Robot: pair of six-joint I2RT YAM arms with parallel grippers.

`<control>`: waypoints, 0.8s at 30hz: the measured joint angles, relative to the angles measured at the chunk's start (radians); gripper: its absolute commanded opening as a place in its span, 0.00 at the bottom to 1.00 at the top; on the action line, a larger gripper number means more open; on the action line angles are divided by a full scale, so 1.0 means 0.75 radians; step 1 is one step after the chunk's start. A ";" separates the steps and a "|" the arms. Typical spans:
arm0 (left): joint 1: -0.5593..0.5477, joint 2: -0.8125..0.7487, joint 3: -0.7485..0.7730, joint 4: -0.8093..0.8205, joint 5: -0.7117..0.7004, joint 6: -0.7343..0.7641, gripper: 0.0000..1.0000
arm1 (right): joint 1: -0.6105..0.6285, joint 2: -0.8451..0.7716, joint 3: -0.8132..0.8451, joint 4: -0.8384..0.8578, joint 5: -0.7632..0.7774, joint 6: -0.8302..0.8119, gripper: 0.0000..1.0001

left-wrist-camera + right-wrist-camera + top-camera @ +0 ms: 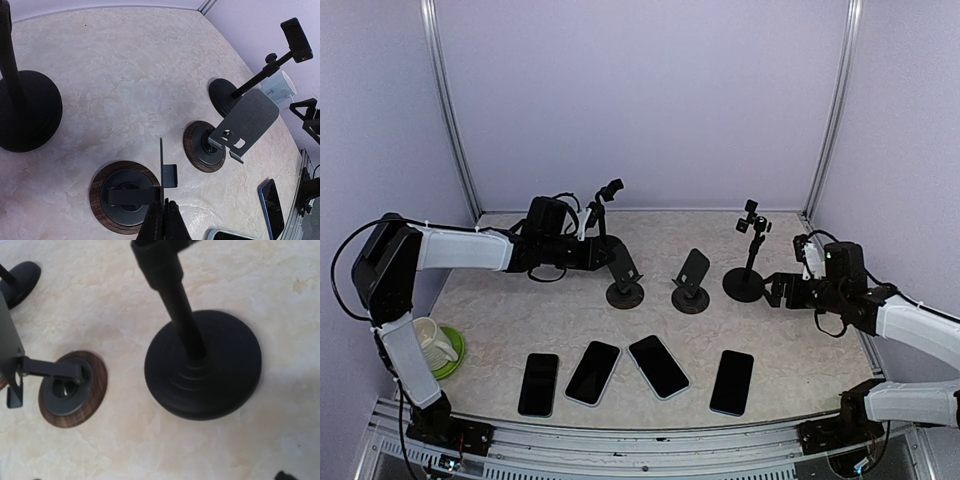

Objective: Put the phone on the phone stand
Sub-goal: Pick up the phone stand from the center of the board, then place the phone stand at the corner of the board.

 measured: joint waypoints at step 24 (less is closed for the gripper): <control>0.130 -0.253 -0.020 -0.198 -0.094 0.112 0.00 | 0.000 -0.031 -0.047 0.004 -0.002 0.000 1.00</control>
